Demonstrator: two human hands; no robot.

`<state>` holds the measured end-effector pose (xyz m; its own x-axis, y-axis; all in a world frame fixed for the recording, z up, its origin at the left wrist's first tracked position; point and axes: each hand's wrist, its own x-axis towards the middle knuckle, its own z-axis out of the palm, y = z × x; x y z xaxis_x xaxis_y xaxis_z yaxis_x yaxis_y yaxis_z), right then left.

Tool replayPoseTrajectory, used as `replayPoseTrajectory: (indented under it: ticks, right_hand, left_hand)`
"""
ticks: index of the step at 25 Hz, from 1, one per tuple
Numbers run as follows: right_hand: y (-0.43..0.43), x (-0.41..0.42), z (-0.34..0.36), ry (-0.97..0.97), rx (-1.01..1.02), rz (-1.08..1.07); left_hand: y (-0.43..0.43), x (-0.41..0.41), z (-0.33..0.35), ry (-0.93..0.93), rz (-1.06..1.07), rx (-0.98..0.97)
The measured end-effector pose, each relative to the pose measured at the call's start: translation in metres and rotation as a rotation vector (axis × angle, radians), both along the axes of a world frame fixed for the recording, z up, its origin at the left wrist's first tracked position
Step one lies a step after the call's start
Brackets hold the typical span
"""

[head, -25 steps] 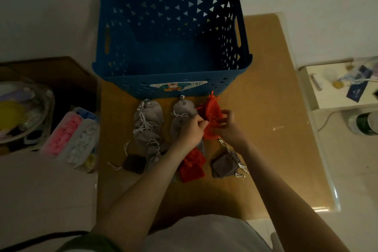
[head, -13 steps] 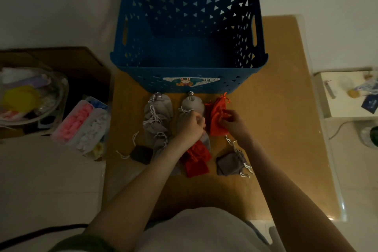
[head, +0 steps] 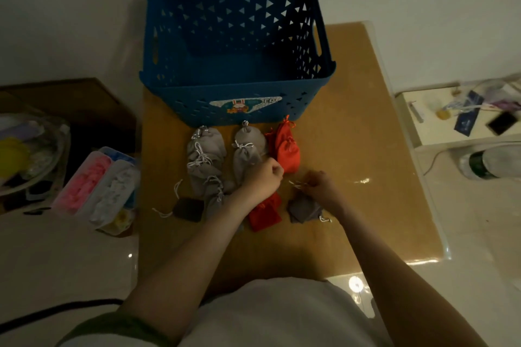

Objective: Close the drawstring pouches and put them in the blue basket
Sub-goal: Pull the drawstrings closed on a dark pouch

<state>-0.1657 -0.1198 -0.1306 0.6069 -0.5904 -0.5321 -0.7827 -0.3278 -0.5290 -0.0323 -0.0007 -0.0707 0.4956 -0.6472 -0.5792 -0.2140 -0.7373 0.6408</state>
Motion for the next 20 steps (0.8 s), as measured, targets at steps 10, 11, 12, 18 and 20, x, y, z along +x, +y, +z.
replayPoseTrajectory:
  ticks: [10, 11, 12, 18, 20]
  right_hand:
    - [0.038, 0.048, 0.124, -0.561, 0.393, -0.003]
    - [0.043, 0.057, 0.134, -0.583, 0.395, 0.007]
    - [0.049, 0.068, 0.144, -0.603, 0.406, 0.020]
    - [0.093, 0.127, 0.178, -0.625, 0.433, 0.104]
    - [0.102, 0.141, 0.184, -0.643, 0.371, 0.090]
  left_hand:
    - [0.037, -0.004, 0.063, 0.200, -0.057, -0.150]
    - [0.042, 0.000, 0.071, 0.231, 0.000, -0.219]
    - [0.050, 0.005, 0.080, 0.264, 0.070, -0.299]
    - [0.088, 0.033, 0.095, 0.219, 0.310, -0.429]
    - [0.098, 0.041, 0.095, 0.139, 0.391, -0.477]
